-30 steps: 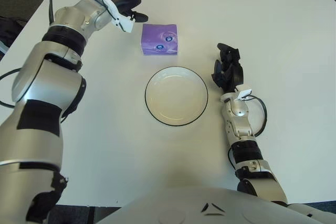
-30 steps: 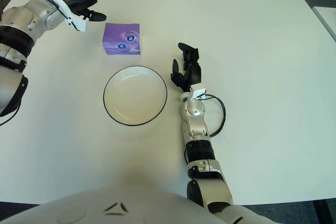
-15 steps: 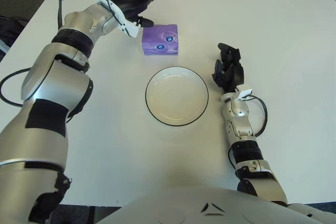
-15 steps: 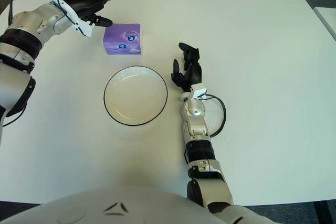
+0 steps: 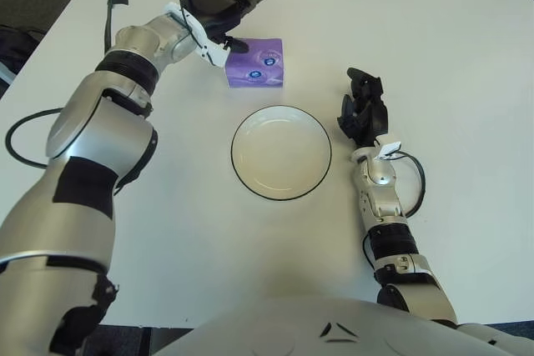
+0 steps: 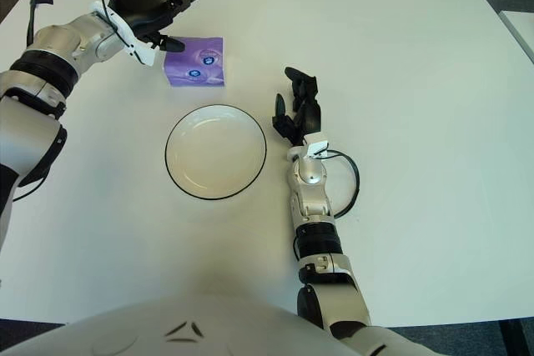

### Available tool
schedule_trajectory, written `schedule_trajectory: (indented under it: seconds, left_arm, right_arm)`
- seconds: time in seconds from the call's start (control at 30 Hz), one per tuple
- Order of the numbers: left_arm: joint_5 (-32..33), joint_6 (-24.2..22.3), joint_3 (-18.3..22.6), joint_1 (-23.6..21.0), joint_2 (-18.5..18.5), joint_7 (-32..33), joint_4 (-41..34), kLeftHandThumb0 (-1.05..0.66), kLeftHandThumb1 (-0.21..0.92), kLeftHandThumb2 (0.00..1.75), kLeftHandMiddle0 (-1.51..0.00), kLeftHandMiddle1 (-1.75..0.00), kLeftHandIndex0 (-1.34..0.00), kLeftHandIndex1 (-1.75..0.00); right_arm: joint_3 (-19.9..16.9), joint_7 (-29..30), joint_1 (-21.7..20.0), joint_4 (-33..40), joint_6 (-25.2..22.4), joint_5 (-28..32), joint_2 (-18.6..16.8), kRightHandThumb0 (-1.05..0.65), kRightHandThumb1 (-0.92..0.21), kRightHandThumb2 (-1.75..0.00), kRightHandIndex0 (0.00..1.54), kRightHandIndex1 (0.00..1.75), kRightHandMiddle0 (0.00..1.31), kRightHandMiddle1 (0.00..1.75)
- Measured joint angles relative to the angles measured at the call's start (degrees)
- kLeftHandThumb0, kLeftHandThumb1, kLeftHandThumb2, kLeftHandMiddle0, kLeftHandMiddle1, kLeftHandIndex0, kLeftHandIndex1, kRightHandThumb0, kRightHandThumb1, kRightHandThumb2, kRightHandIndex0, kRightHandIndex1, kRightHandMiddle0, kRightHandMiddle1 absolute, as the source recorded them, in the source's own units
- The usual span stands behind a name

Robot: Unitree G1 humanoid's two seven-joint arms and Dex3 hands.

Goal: Put the tissue paper into the plate.

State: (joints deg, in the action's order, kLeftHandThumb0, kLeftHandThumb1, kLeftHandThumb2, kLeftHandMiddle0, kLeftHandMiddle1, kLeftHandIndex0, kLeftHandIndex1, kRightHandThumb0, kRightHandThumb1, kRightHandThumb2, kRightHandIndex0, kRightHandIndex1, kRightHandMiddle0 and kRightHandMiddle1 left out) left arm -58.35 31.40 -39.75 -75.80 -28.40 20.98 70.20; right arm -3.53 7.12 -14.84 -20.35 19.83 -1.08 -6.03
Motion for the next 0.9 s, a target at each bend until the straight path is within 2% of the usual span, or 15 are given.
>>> schedule_trajectory:
  seconds: [0.4, 0.9]
  left_arm:
    - [-0.04, -0.39, -1.77, 0.98, 0.34, -0.39, 0.05, -1.05, 0.92, 0.82, -0.03, -0.01, 0.0, -0.2]
    - [-0.03, -0.6, -3.25, 3.33, 0.35, -6.35, -0.12, -1.05, 0.92, 0.87, -0.04, -0.01, 0.0, -0.25]
  right_arm:
    - [0.03, 0.02, 0.38, 0.57, -0.13, 0.01, -0.02, -0.55, -0.85, -0.65, 0.3, 0.26, 0.0, 0.95]
    - [0.07, 0.03, 1.04, 1.48, -0.47, -0.01, -0.04, -0.57, -0.86, -0.65, 0.3, 0.26, 0.0, 0.97]
